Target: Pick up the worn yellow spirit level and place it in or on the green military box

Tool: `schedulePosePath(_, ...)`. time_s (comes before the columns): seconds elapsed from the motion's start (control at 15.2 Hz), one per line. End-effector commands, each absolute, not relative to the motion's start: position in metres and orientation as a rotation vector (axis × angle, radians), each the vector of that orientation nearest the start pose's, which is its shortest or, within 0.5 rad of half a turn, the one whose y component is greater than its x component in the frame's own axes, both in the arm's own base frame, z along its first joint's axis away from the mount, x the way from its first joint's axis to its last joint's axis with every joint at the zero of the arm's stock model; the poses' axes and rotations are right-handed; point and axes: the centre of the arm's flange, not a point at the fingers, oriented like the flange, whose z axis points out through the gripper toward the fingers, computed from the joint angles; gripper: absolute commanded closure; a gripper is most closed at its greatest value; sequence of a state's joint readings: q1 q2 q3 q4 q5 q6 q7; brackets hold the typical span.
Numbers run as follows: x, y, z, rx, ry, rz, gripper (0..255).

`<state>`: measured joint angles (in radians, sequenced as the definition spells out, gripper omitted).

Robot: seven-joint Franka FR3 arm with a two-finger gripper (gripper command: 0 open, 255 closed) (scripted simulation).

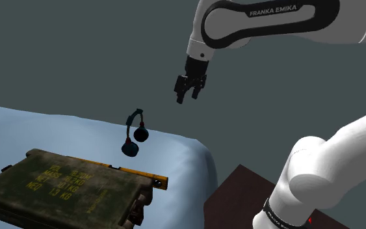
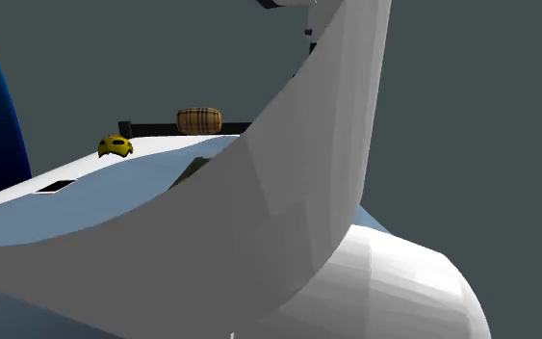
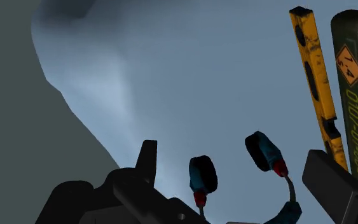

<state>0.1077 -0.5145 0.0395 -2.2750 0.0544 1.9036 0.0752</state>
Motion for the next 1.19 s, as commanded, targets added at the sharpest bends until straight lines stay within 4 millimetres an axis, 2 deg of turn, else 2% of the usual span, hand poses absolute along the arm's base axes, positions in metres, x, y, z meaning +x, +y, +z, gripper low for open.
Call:
schedulePosePath(0.0,0.419,0.086,0.546,-3.087,-0.154,-0.184,0)
schedulePosePath(0.59,0.461,0.172,0.468,-3.078,-0.463,-0.045,0)
schedulePosePath(1.12,0.478,0.252,0.393,-3.039,-0.737,0.08,0)
